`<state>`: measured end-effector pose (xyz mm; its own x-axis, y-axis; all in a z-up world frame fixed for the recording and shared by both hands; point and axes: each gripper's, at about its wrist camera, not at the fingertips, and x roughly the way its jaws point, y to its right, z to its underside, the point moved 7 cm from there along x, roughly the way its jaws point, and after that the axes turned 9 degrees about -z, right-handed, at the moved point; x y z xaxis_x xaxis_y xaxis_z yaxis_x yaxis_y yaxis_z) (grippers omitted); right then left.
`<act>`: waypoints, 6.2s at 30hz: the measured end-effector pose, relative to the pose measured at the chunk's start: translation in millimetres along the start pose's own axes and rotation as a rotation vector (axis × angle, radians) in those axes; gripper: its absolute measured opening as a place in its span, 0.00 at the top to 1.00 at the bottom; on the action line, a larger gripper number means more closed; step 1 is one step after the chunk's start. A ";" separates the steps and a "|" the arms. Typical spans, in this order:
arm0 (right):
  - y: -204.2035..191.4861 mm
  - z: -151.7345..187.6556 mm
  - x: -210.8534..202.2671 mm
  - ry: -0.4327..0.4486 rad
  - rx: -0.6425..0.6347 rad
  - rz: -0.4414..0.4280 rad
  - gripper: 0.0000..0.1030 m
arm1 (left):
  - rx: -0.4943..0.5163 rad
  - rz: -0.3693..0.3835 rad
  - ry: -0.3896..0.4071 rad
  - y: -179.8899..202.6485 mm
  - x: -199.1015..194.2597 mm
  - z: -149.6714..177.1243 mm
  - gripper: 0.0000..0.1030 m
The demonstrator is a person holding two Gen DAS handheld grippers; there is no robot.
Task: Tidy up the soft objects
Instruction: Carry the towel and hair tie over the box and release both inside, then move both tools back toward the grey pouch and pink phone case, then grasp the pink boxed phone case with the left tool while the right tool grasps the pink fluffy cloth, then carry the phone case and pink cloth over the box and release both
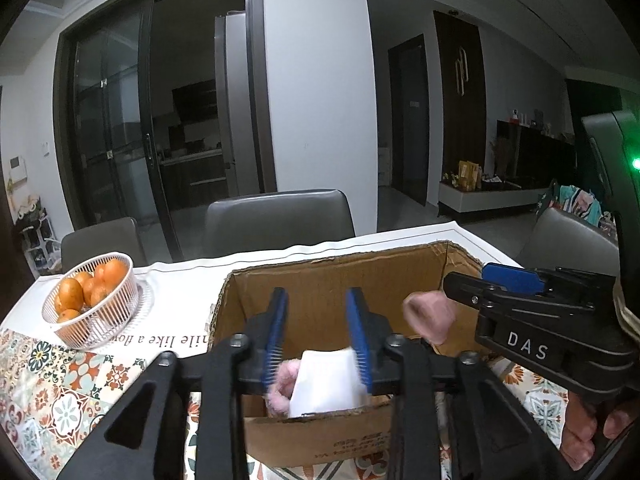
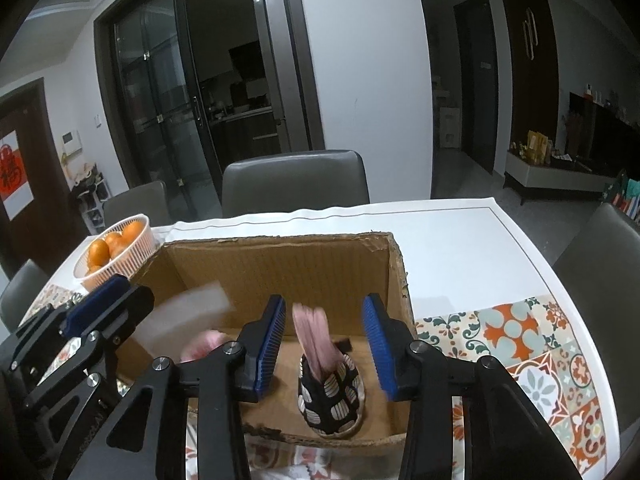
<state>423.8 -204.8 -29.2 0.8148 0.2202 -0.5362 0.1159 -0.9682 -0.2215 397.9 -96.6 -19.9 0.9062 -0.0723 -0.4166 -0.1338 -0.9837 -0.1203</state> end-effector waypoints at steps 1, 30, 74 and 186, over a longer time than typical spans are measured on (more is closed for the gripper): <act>0.5 1.0 -1.9 0.002 0.003 -0.002 0.59 | -0.003 0.004 0.002 -0.7 -3.4 -0.5 0.60; -42.3 41.2 -114.3 0.067 -0.001 -0.025 0.59 | -0.003 -0.043 0.053 -19.6 -126.1 21.7 0.57; -65.5 189.2 -144.1 -0.105 0.069 -0.056 0.59 | 0.083 0.062 -0.128 -3.7 -185.1 166.6 0.32; -82.2 98.7 -175.3 0.110 0.075 -0.167 0.91 | -0.032 0.007 0.036 -24.6 -189.7 78.5 0.32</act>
<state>215.3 -152.1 2.6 0.8456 0.3583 -0.3957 0.2149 -0.9070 -0.3620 197.7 -45.7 -8.6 0.9193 -0.0850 -0.3843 -0.1282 -0.9878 -0.0881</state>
